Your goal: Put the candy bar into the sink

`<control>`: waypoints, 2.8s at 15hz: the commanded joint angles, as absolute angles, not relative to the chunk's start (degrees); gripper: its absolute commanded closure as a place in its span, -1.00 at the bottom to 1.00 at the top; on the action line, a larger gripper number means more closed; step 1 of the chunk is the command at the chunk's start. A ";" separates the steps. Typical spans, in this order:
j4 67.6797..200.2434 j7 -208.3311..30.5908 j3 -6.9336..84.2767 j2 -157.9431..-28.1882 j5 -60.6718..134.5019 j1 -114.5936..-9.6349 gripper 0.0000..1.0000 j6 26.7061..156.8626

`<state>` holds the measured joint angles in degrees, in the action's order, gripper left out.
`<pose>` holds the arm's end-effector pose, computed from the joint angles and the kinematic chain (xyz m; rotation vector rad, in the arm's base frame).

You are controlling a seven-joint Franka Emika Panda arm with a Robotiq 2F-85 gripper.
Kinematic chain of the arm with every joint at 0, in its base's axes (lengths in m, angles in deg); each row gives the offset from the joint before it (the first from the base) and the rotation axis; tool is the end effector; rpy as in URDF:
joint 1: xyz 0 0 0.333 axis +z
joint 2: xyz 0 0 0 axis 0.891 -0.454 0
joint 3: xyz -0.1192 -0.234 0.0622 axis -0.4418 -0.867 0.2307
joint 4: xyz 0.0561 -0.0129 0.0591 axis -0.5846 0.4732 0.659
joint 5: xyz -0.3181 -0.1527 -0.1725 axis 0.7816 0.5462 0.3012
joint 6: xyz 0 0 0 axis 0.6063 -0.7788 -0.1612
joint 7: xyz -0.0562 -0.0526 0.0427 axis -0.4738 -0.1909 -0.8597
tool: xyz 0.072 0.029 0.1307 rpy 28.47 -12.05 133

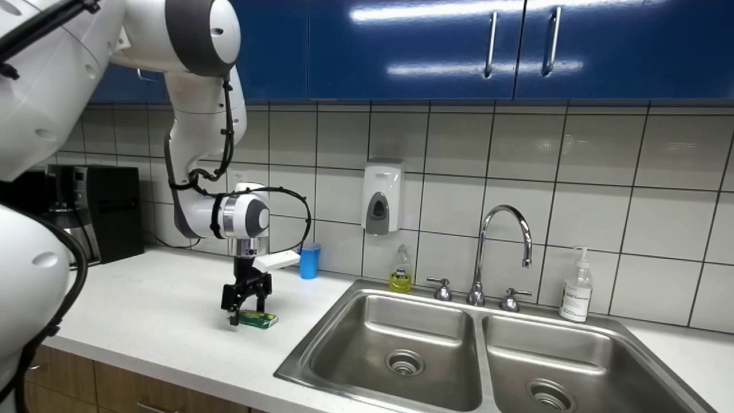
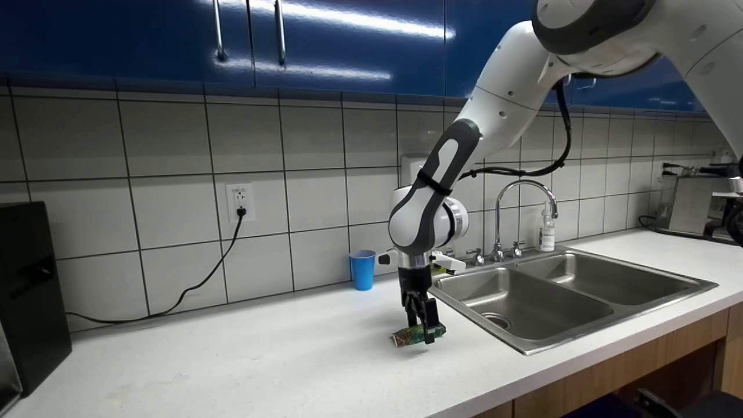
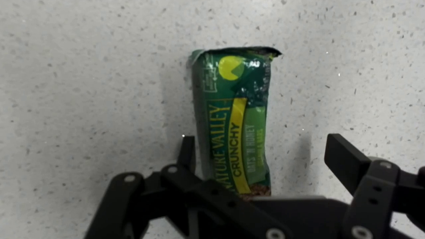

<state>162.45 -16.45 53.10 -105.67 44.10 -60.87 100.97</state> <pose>0.5254 0.1244 0.0818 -2.2344 -2.1516 0.1355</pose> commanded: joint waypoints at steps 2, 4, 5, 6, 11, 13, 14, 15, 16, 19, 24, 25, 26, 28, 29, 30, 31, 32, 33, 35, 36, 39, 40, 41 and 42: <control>161.23 -15.42 53.44 -106.37 44.00 -61.60 -1.00 101.08; 161.06 -15.36 53.45 -106.54 43.97 -61.66 -1.00 100.97; 160.96 -15.35 53.46 -106.63 43.95 -61.68 -1.00 100.97; 160.91 -15.37 53.43 -106.70 43.98 -61.67 -1.00 100.97; 160.41 -15.30 53.48 -107.28 43.88 -61.79 -1.00 100.75; 160.29 -15.42 53.39 -107.46 44.01 -61.72 -1.00 100.73; 160.21 -15.43 53.38 -107.51 44.01 -61.73 -1.00 100.69; 160.15 -15.32 53.48 -107.56 43.85 -61.83 -1.00 100.60; 160.08 -15.38 53.42 -107.61 43.92 -61.80 -1.00 100.60; 159.95 -15.49 53.29 -107.78 43.99 -61.80 -0.68 100.56; 159.40 -15.58 53.06 -107.97 44.06 -61.83 0.12 100.43; 159.26 -15.55 53.01 -107.99 44.09 -61.82 0.25 100.43; 159.14 -15.57 52.99 -107.99 44.08 -61.80 0.43 100.41; 158.98 -15.78 52.88 -108.03 44.09 -61.73 0.71 100.40; 159.01 -15.83 52.86 -108.05 44.09 -61.72 0.71 100.39; 159.02 -16.08 52.74 -108.06 44.15 -61.63 0.71 100.35; 158.96 -16.46 52.58 -108.08 44.23 -61.47 0.71 100.15; 159.03 -17.13 52.28 -107.85 44.50 -61.14 0.71 99.90; 159.15 -17.38 52.30 -107.56 44.39 -61.12 0.71 99.62; 159.76 -18.04 52.09 -106.42 44.58 -60.95 0.71 99.29; 160.09 -18.31 52.02 -105.86 44.61 -60.92 0.71 99.09; 161.16 -18.99 51.72 -104.10 44.84 -60.79 0.71 98.95; 161.58 -19.23 51.69 -103.39 44.79 -60.85 0.71 98.97; 161.95 -19.49 51.63 -102.76 44.79 -60.87 0.71 99.01; 162.31 -19.57 51.68 -102.08 44.63 -60.99 0.71 98.90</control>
